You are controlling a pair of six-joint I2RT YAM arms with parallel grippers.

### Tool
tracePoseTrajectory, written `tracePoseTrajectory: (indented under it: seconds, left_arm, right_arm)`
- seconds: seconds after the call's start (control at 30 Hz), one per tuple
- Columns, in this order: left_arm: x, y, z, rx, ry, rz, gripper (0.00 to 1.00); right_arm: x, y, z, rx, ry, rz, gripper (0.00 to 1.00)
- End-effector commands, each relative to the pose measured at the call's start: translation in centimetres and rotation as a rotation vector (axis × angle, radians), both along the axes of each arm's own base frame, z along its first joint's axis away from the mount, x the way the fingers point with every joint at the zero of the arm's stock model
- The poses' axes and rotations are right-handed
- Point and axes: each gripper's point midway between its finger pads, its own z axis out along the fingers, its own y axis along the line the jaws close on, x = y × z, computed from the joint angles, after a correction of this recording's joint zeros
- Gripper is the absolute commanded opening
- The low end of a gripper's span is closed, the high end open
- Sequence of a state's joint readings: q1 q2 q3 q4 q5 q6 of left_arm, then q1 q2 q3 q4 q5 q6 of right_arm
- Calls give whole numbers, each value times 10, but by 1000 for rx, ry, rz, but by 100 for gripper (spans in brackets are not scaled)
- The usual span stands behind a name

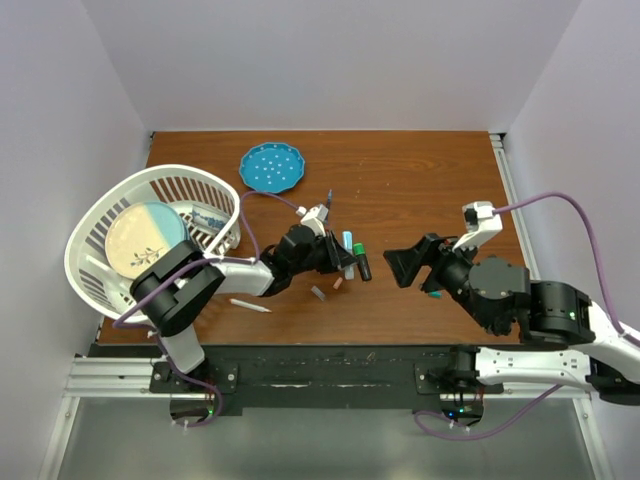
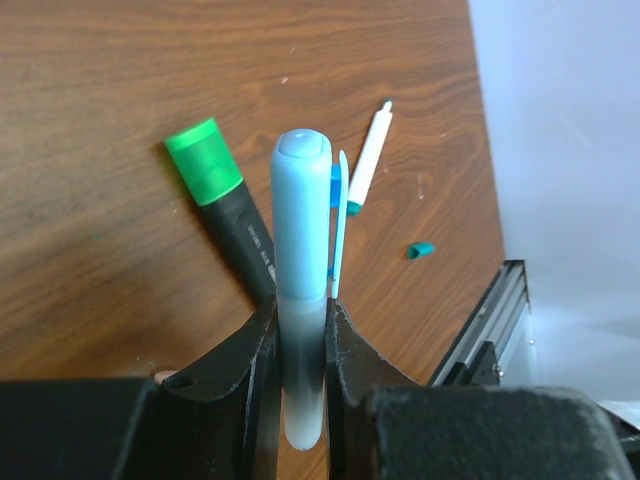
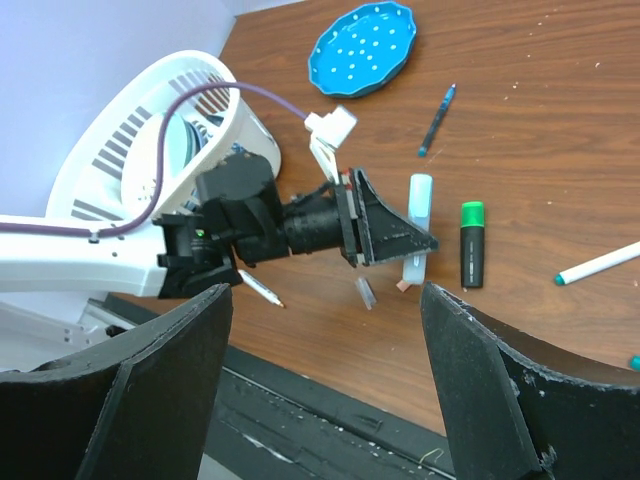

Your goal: Insert the pens into the pen caps

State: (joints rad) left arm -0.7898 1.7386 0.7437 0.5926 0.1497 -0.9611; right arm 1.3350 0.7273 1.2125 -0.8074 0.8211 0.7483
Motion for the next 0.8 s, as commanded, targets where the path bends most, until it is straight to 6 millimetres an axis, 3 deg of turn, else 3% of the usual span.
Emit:
tracePoseTrajectory:
  seconds: [0.0,0.2,0.4,0.57,0.67,0.77]
  left_arm:
    - [14,-2,-3,19,22,89,20]
    - [18,-1,-21,88,57,116,29]
    - [18,-1,-25,97,65,118,38]
    - [20,0,-28,121,70,128,39]
    - [18,0,-24,120,59,119,39]
    - [18,1,-3,96,23,114,41]
  right_arm:
    - [4,-17,4,25,-15,-60,80]
    - [4,-18,1,18,-7,-63,80]
    - [4,-12,1,21,-1,-58,80]
    - [3,-10,3,31,7,-51,80]
    - [2,-10,-3,17,18,-54,80]
    - [7,-12,-14,-2,35,-105,79]
